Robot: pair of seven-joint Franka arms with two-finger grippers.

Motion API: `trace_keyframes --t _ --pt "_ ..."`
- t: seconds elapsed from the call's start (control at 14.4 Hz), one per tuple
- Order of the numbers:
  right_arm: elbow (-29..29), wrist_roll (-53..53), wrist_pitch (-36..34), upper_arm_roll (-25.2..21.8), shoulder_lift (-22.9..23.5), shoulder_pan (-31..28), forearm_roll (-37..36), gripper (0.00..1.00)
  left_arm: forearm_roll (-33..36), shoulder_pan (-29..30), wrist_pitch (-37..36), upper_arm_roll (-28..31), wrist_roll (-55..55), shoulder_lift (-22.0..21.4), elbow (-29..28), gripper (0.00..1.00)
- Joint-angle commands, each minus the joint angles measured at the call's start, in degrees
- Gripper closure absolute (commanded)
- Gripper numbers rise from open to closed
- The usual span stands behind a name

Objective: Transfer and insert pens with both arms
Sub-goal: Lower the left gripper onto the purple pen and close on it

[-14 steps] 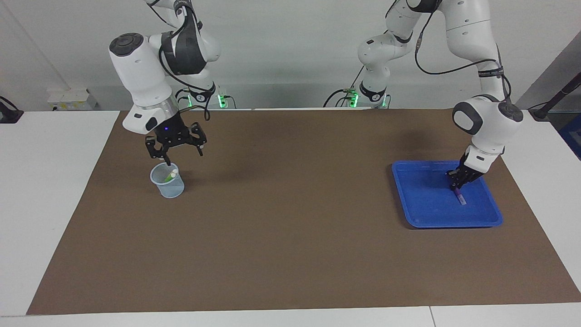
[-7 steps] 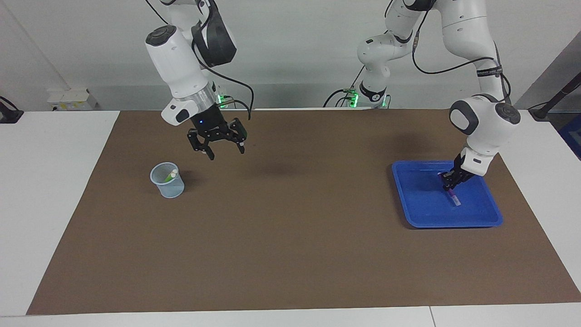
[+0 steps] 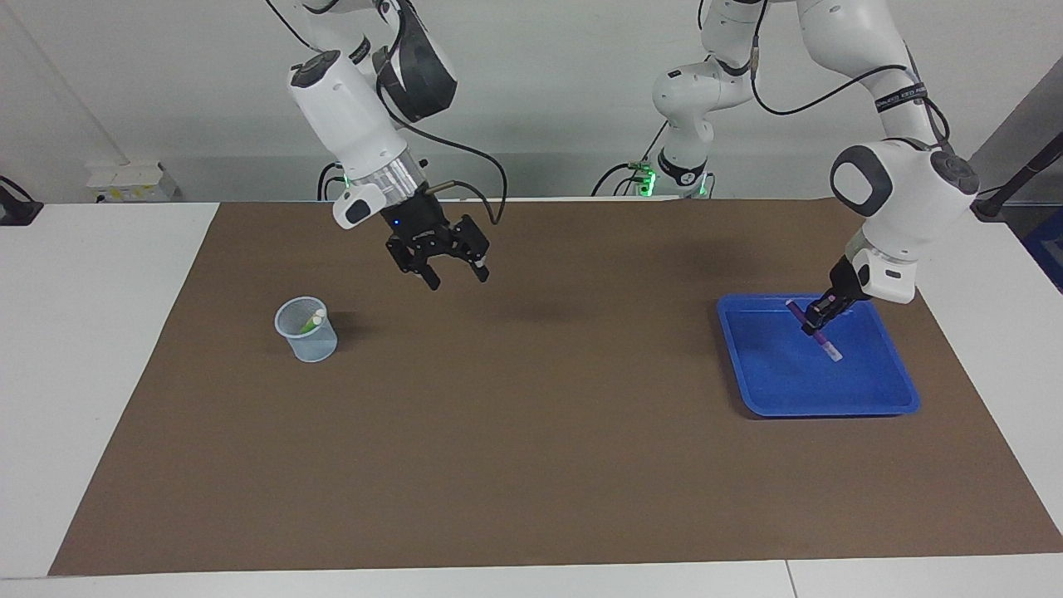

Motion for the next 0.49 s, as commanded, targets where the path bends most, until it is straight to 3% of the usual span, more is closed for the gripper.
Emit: trace_keyframes --t 0.0,0.28,0.42 --pt "0.7 5.8 4.0 0.0 1.0 2.0 5.5 0.00 -3.0 -2.9 -2.5 0.4 -11.0 -3.2 0.1 1.00" --pt "0.7 6.6 4.9 0.0 2.3 3.3 5.8 0.00 -7.2 -6.4 -2.7 0.3 -27.4 -6.8 -0.2 1.00" --pt "0.7 7.7 9.6 -0.1 4.0 5.1 5.8 0.00 -9.9 -6.8 -2.8 0.2 -34.8 -9.0 -0.5 1.00"
